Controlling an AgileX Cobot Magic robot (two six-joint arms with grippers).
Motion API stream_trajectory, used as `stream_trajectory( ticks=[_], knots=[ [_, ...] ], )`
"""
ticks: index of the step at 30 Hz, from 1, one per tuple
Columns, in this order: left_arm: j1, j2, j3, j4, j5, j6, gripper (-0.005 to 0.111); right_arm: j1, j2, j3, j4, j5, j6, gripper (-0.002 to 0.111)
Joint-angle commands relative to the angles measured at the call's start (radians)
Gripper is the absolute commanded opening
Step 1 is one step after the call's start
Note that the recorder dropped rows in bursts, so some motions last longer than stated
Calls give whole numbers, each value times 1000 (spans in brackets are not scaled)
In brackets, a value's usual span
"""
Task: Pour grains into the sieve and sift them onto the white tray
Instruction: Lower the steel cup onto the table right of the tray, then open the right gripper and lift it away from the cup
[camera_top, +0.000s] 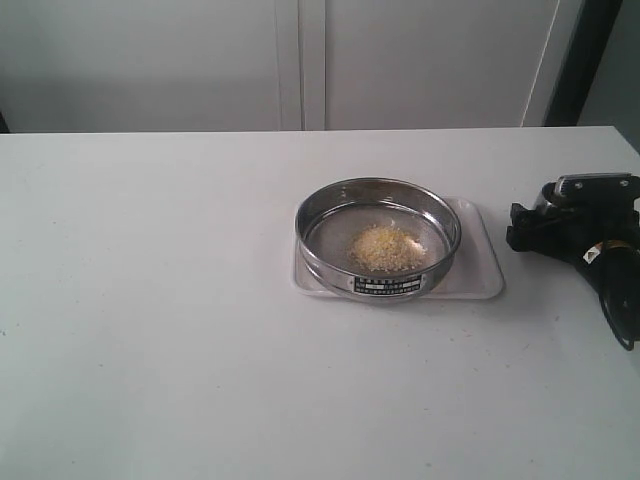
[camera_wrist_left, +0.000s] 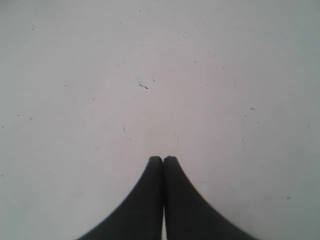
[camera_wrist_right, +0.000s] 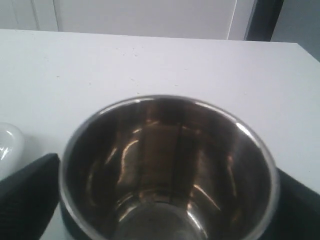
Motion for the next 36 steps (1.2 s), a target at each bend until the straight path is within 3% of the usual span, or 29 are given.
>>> stream_trajectory(
  ticks=[1,36],
  knots=[
    [-5,-4,9,-4,5,0,0,-6,-26,-4,5,-16,-11,95],
    [-5,-4,9,-4,5,0,0,-6,-296,-4,-2,4,74,93]
  ],
)
